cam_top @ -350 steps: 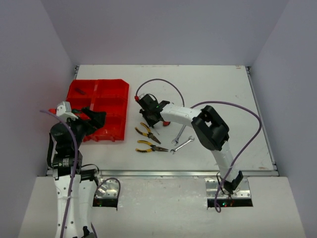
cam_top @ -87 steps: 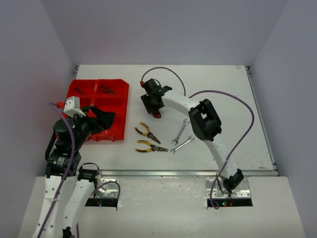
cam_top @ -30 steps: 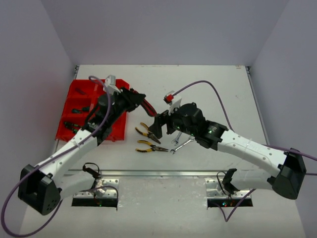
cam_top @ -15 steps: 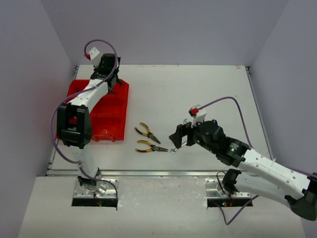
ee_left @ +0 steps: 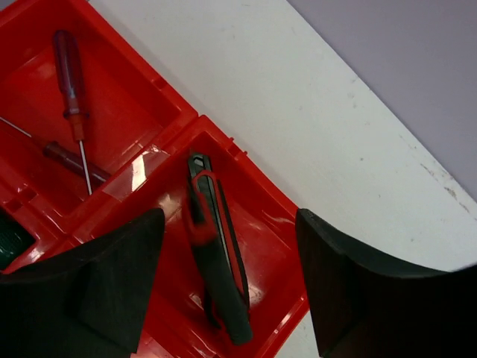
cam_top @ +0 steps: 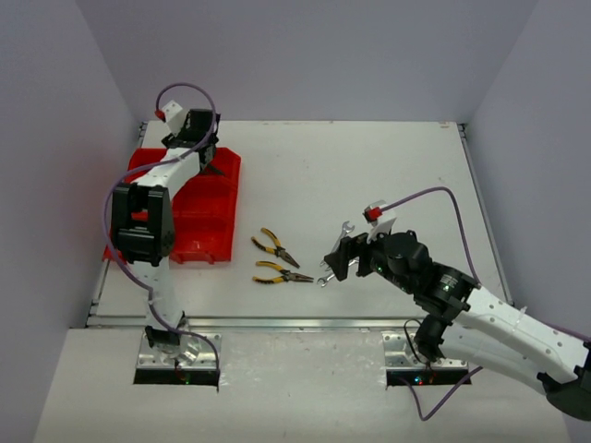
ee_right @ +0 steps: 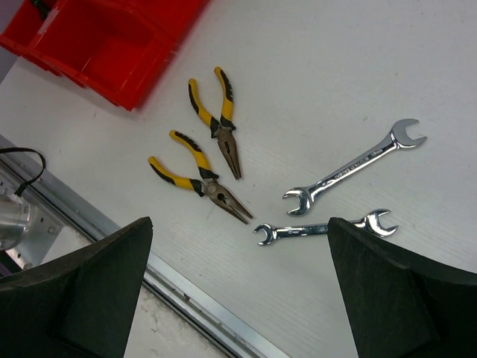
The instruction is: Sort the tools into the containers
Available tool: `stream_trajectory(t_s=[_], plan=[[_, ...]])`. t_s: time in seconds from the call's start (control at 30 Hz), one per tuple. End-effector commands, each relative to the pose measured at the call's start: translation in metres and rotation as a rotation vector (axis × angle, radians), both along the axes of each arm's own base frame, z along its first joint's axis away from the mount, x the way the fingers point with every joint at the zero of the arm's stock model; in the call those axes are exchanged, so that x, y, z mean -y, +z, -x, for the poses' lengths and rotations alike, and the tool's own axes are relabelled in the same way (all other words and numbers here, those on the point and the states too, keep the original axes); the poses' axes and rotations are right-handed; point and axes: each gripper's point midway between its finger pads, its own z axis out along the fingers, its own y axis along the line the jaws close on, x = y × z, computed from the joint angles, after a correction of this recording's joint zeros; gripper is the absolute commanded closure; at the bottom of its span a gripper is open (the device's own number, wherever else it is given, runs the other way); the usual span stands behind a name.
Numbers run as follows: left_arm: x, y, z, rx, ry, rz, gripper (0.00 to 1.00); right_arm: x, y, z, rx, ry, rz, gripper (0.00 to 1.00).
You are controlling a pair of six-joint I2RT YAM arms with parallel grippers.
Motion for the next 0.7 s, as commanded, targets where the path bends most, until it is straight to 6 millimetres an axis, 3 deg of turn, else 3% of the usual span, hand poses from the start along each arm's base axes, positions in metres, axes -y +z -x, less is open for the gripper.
stream_trajectory(t_s=[0.0, 0.13, 0.2, 0.27, 0.3, 0.4, 0.43, 0.5, 0.57, 0.63, 0.67], plan=[[0.0, 0.062, -0.002, 0.14, -0.017, 0.034, 0.0, -0.004, -0.002, -0.007, -0.001, -0.01, 0.026, 0.01], [-0.003, 0.138, 0.013, 0.247, -0.05, 0.033, 0.0, -0.007, -0.012, -0.011, -0.033, -0.026, 0.051, 0.01], [-0.005, 0.164, 0.03, 0.255, -0.053, 0.049, 0.0, -0.006, -0.019, -0.015, -0.053, -0.061, 0.064, 0.01], [-0.001, 0.205, 0.065, 0.309, -0.092, 0.077, 0.0, -0.006, -0.027, -0.021, -0.072, -0.098, 0.081, 0.01], [0.006, 0.216, 0.085, 0.329, -0.133, 0.103, 0.0, -0.008, -0.031, -0.024, -0.08, -0.112, 0.093, 0.01], [0.032, 0.218, 0.139, 0.379, -0.288, 0.166, 0.0, -0.019, -0.038, -0.033, -0.091, -0.088, 0.157, 0.01], [0.041, 0.233, 0.166, 0.441, -0.353, 0.168, 0.0, -0.023, -0.045, -0.035, -0.103, -0.059, 0.207, 0.01], [0.06, 0.22, 0.195, 0.447, -0.481, 0.186, 0.0, -0.029, -0.049, -0.037, -0.124, -0.03, 0.259, 0.01], [0.071, 0.185, 0.228, 0.404, -0.582, 0.156, 0.0, -0.03, -0.052, -0.043, -0.146, -0.035, 0.322, 0.01], [0.079, 0.179, 0.26, 0.416, -0.667, 0.116, 0.0, -0.033, -0.059, -0.047, -0.169, -0.04, 0.36, 0.01], [0.081, 0.172, 0.266, 0.404, -0.685, 0.108, 0.0, -0.033, -0.061, -0.047, -0.179, -0.046, 0.367, 0.01]])
